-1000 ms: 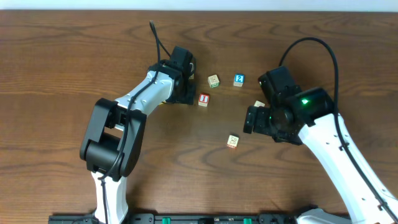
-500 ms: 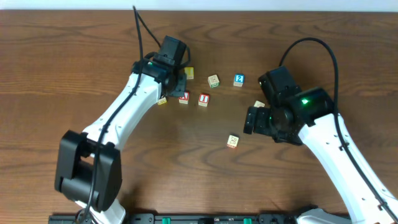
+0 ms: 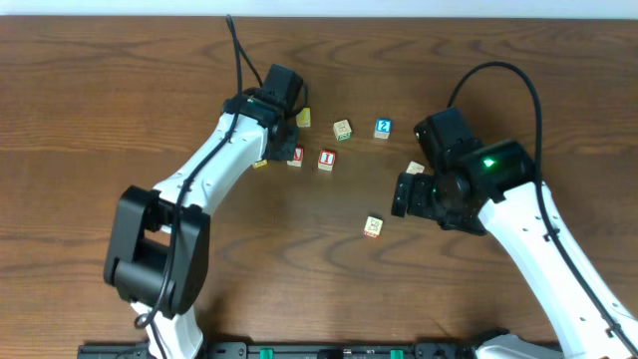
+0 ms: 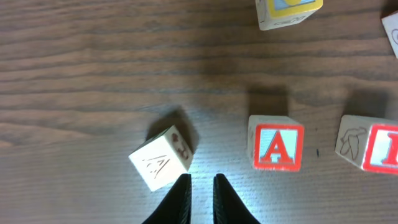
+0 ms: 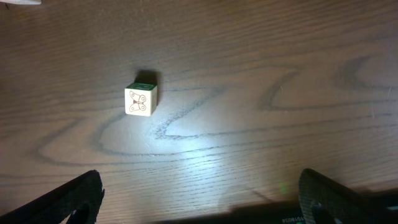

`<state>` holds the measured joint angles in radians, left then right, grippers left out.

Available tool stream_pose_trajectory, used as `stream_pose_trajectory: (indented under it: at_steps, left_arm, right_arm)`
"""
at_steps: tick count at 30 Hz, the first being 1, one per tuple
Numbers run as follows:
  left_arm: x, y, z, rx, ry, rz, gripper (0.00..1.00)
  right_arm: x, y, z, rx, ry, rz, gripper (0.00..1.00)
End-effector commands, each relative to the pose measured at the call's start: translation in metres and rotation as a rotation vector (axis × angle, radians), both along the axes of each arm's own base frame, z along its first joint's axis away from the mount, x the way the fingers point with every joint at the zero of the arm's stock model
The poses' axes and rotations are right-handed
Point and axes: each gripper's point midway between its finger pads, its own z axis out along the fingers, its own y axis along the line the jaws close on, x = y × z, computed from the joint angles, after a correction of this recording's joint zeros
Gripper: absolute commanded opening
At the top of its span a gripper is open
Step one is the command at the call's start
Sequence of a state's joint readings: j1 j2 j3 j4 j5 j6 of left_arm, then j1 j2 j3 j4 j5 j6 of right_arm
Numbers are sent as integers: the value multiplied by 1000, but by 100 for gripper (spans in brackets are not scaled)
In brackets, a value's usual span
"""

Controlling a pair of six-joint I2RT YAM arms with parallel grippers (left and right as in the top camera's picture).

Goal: Spell out Ai2

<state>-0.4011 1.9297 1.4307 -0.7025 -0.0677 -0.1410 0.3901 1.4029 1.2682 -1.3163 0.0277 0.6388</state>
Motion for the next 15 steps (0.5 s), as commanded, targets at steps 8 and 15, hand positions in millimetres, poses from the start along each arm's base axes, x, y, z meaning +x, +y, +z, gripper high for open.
stream_pose_trajectory:
  at_steps: [8,15]
  left_arm:
    - [1,-8,-32,-18,60,-15,13]
    - [2,-16,-38,-57,71,-23,13]
  right_arm:
    - [3,-4,4,-12,-21,3,99]
    - [3,-4,4,-12,-21,3,99]
